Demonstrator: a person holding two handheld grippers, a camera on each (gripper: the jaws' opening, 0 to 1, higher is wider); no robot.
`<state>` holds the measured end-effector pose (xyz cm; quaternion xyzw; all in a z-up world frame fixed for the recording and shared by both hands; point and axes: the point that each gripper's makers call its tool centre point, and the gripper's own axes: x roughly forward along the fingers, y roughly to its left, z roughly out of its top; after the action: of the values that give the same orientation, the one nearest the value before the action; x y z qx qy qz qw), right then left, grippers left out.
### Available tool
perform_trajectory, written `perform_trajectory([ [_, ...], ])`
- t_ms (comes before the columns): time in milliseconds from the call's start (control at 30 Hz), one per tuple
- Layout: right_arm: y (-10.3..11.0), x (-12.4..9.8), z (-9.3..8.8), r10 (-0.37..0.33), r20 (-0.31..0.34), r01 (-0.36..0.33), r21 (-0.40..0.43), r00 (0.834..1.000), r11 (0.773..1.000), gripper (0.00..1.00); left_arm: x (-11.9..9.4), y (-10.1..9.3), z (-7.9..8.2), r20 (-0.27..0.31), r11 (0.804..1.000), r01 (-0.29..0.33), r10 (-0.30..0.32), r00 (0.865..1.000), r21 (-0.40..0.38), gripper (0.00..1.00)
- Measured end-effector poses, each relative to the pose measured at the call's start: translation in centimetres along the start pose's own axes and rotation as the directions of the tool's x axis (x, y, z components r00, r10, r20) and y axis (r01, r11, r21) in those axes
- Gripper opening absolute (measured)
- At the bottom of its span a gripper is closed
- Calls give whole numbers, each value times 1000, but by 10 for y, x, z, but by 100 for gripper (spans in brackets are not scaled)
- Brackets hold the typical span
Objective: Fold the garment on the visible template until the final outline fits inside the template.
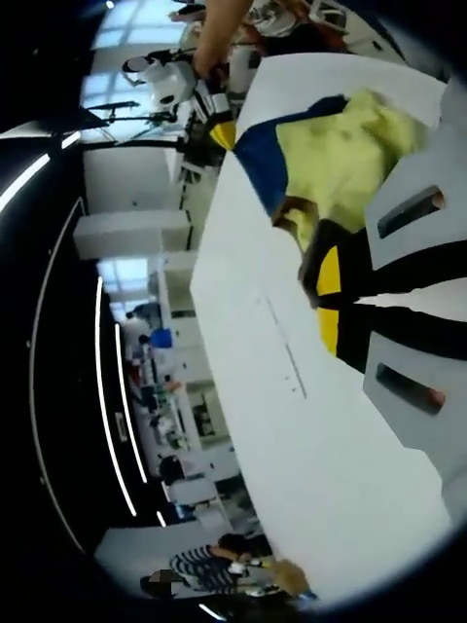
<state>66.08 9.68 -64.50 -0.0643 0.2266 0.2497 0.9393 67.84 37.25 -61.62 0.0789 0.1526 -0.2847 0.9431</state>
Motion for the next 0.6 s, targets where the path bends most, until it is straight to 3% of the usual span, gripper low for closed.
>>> perform_trajectory([
  [267,-25,19,6,-51,15,51,20,999,999,0,30,20,1,2,1000,-18,18,1000,-11,0],
  [333,-31,25,3,-66,6,66,27,998,997,0,37,27,-3,-23,998,-42,43,999,35,0],
  [600,-56,52,5,-130,11,129,67,992,989,0,79,47,-17,-56,998,-57,58,997,25,0],
])
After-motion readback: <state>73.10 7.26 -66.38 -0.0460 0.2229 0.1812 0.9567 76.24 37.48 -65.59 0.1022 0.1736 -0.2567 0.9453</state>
